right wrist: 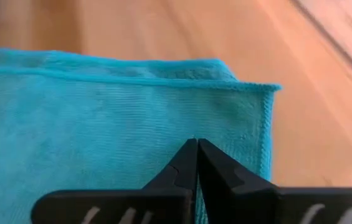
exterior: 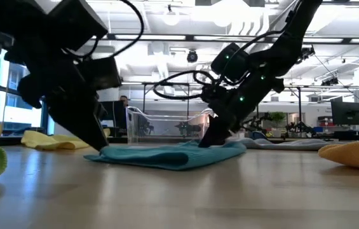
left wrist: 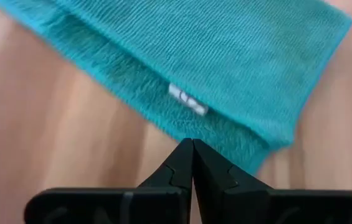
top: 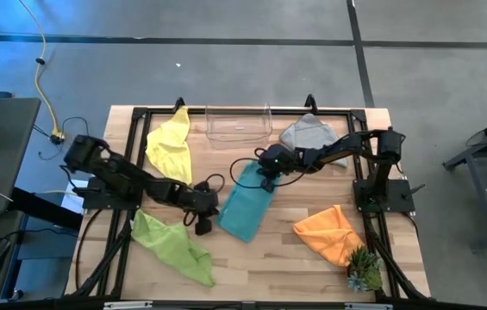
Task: Fold microfiber towels
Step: Fold the blue towel
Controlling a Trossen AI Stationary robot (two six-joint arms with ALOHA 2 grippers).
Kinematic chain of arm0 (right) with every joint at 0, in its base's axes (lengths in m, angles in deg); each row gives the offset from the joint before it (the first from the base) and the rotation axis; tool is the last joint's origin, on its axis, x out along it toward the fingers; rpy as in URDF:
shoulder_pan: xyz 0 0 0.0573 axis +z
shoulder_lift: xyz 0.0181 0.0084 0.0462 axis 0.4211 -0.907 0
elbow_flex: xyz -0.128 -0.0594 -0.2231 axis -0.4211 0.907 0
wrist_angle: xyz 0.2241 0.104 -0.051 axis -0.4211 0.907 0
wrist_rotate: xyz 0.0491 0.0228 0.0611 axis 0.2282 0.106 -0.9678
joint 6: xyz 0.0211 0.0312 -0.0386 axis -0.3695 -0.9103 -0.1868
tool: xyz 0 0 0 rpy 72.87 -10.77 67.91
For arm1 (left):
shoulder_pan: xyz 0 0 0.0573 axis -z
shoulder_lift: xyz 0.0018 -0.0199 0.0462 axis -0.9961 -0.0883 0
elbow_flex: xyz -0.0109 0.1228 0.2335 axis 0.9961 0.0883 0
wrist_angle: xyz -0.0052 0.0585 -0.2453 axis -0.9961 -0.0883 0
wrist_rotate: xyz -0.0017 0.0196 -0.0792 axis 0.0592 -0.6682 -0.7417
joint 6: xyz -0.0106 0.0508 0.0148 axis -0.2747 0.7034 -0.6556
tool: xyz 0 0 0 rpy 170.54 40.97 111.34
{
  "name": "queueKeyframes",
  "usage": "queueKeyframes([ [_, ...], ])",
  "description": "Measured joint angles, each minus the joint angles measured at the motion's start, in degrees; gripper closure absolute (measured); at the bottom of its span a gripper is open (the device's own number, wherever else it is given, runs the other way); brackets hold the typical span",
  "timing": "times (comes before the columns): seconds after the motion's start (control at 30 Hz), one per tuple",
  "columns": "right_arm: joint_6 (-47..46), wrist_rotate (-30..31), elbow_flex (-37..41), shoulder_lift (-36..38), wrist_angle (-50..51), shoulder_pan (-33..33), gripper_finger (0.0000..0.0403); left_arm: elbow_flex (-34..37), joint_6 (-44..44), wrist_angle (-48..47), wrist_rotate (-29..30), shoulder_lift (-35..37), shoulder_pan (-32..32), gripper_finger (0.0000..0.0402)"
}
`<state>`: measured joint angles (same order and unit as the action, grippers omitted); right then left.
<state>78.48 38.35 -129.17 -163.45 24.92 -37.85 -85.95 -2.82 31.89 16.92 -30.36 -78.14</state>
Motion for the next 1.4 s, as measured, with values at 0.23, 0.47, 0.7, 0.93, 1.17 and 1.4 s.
queueKeyframes([
  [0.23,3.0,-3.2,-2.9,1.7,3.9,0.1,0.0396,-0.1,-2.5,17.7,-5.2,-8.6,0.1,0.0402],
  [0.47,-1.4,-2.9,-3.3,6.2,8.6,5.4,0.0396,-4.0,-1.6,23.3,-7.4,-14.5,0.4,0.0402],
  [0.7,-7.8,1.3,-3.3,6.1,10.9,13.5,0.0379,-8.1,5.4,20.1,-12.5,-16.1,0.3,0.0401],
  [0.93,-10.9,5.2,-3.3,6.1,12.9,18.8,0.0299,-8.0,13.6,8.2,-10.5,-5.5,1.7,0.0395],
  [1.17,-12.8,8.8,-3.3,6.1,13.3,23.1,0.0254,-9.2,20.6,9.2,-6.0,-5.4,6.4,0.0333],
  [1.4,-14.8,10.7,-3.2,9.4,14.3,27.1,0.0249,-13.3,25.6,9.8,1.2,-11.5,8.9,0.0255],
])
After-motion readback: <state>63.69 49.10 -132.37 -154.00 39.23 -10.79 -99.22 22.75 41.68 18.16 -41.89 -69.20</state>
